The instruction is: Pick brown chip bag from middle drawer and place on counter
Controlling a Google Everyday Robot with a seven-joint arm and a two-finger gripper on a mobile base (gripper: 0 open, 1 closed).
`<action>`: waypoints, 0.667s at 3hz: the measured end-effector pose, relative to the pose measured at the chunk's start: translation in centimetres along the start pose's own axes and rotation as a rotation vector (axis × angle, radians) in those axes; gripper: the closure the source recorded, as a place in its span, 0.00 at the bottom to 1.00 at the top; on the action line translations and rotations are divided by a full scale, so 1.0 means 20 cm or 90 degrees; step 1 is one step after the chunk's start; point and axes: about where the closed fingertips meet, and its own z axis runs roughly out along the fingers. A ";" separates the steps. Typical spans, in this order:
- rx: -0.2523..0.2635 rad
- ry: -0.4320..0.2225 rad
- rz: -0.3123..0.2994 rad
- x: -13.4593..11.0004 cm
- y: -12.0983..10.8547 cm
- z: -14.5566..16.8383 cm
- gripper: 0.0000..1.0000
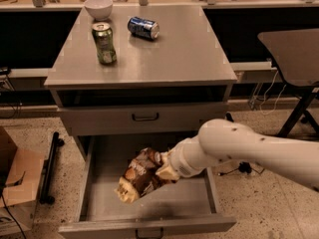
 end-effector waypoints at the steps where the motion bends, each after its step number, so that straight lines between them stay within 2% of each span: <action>1: 0.072 -0.056 -0.036 -0.16 -0.02 -0.47 1.00; 2: 0.162 -0.077 -0.076 -0.34 -0.14 -0.93 1.00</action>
Offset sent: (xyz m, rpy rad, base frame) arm 0.0422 -0.0900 0.3160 -0.0301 -0.5077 -0.0676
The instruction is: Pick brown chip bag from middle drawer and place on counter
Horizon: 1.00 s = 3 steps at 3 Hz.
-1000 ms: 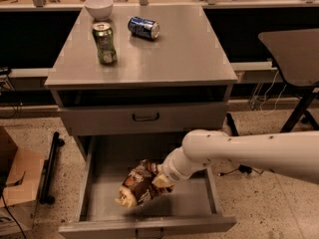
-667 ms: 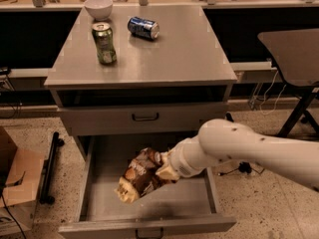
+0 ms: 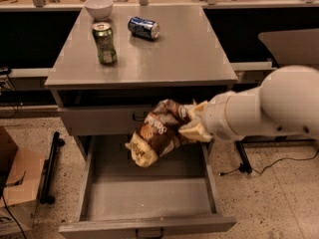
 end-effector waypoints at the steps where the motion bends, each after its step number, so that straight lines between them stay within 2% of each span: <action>1: 0.076 -0.002 -0.049 -0.24 -0.30 -0.26 1.00; 2: 0.142 0.007 -0.079 -0.49 -0.62 -0.40 1.00; 3: 0.185 0.010 -0.084 -0.70 -0.91 -0.44 1.00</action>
Offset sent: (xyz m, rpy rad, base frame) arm 0.1658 -0.0245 0.2617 -0.1448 -0.3799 -0.1253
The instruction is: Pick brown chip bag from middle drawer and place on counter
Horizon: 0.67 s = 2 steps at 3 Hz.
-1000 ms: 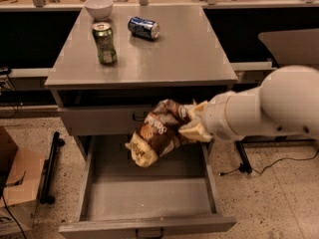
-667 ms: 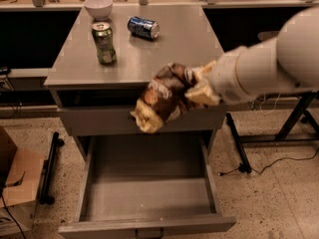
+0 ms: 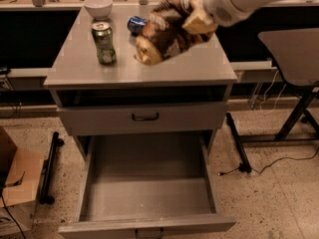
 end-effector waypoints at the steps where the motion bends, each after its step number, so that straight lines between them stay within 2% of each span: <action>1: 0.037 -0.010 0.032 -0.01 -0.35 0.17 0.74; 2: 0.024 -0.015 0.075 0.12 -0.48 0.41 0.50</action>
Offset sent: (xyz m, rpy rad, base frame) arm 0.1828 -0.0491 -0.0478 0.1604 0.0501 -0.1193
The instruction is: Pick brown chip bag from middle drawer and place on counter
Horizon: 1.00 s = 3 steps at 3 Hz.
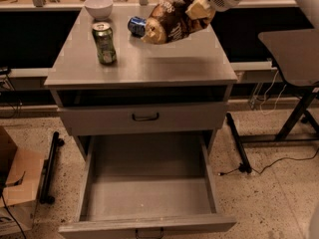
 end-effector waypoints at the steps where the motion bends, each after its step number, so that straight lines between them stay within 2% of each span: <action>1: 0.000 -0.002 0.007 0.02 -0.03 0.04 0.27; 2: 0.000 -0.002 0.007 0.02 -0.03 0.04 0.04; 3: 0.000 -0.002 0.007 0.02 -0.03 0.04 0.00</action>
Offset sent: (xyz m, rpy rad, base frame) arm 0.0092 -0.0025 -0.0055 0.0093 0.0026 -0.0052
